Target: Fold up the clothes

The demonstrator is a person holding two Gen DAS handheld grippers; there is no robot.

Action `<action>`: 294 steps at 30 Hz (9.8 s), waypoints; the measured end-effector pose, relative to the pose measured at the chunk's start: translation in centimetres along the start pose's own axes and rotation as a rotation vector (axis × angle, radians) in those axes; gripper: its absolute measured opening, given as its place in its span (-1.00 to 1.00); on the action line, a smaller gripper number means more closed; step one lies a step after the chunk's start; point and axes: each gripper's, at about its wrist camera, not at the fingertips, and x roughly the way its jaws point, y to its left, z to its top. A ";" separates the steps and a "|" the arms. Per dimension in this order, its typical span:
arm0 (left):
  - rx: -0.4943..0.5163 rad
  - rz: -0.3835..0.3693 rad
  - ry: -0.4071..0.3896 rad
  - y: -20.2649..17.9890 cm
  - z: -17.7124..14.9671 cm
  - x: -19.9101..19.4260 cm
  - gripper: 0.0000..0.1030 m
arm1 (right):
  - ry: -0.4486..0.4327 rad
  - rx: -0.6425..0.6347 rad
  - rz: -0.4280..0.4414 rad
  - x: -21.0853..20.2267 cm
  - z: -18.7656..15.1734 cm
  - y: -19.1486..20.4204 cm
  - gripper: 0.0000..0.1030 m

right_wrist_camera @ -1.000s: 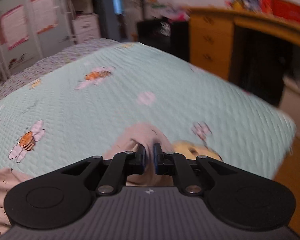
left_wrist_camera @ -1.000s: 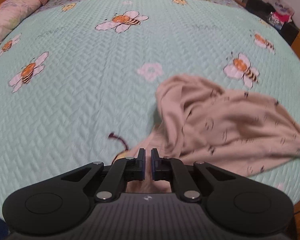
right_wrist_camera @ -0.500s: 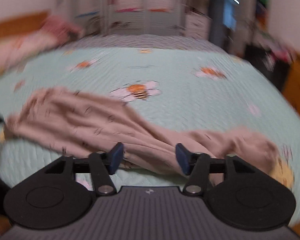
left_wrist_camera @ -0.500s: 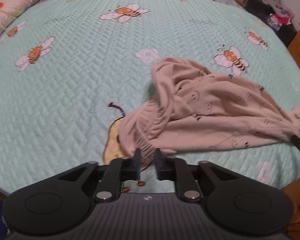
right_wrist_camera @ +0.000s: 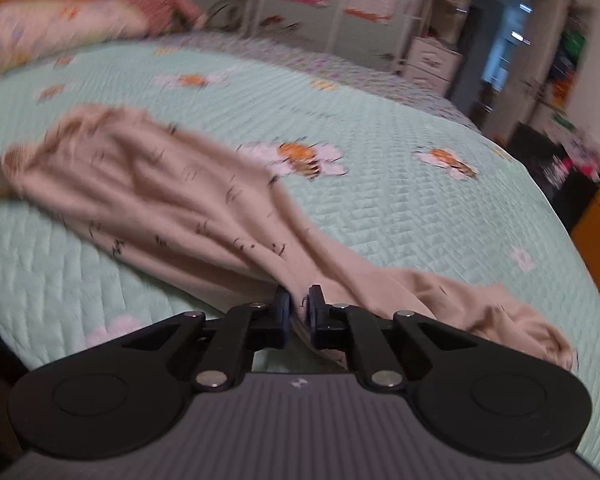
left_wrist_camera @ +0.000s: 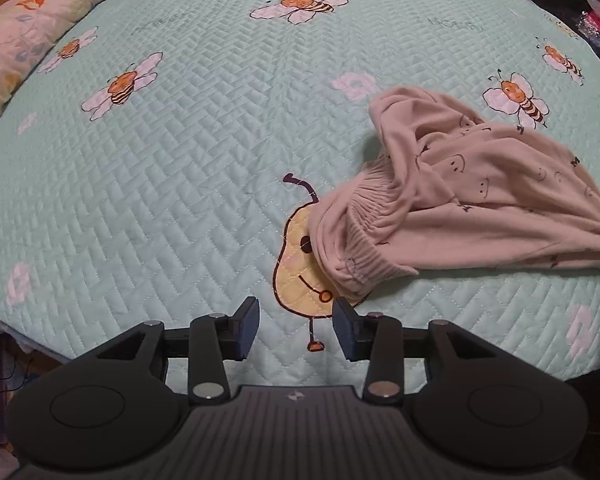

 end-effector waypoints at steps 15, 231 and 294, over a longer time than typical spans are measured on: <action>-0.127 -0.073 0.057 -1.6 2.4 3.5 -0.17 | -0.019 0.256 0.074 -1.7 2.4 -1.5 -0.80; -0.164 -0.729 -0.306 -2.2 12.6 -10.0 -0.56 | -0.518 0.583 -0.487 -19.4 4.7 -20.6 -0.91; -0.050 -0.340 -0.308 3.3 14.4 -11.2 -0.55 | 0.032 0.404 -0.136 -1.1 5.6 -10.1 -0.28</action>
